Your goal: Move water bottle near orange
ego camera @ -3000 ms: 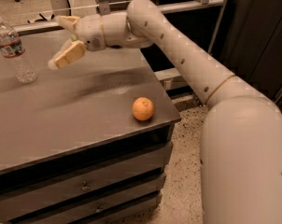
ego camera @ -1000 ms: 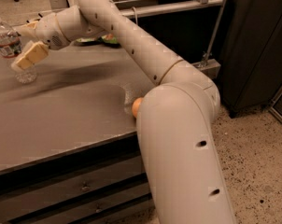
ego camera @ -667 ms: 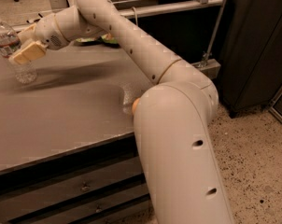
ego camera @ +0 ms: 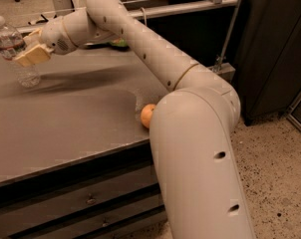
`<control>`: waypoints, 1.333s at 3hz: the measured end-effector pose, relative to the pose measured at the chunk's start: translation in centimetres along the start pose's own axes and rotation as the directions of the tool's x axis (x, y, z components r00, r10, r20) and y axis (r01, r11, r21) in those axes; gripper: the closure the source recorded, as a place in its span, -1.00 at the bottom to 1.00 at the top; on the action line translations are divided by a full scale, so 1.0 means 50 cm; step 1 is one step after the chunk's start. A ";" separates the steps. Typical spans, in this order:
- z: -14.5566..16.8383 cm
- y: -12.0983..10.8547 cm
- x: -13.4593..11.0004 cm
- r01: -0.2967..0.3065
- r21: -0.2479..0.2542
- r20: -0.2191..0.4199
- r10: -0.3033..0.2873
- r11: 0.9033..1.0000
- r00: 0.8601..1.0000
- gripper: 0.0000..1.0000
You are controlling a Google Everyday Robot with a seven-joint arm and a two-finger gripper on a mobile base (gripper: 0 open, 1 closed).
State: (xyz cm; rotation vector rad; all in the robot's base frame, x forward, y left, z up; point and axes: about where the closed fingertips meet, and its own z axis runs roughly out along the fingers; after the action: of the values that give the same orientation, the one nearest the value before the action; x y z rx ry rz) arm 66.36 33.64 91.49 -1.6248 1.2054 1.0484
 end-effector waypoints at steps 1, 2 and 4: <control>-0.040 0.006 0.002 -0.013 0.036 0.008 0.013 0.999 1.000 1.00; -0.135 0.005 -0.004 0.004 0.102 -0.011 -0.003 0.995 1.000 1.00; -0.399 0.047 0.020 -0.035 0.269 -0.026 0.044 0.963 0.999 1.00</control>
Offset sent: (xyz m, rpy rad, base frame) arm 0.0204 -0.1392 0.0530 0.0077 -0.0951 -0.2010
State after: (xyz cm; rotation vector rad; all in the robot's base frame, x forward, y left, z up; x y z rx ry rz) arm 67.04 14.09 96.21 -1.4163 1.3439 0.8441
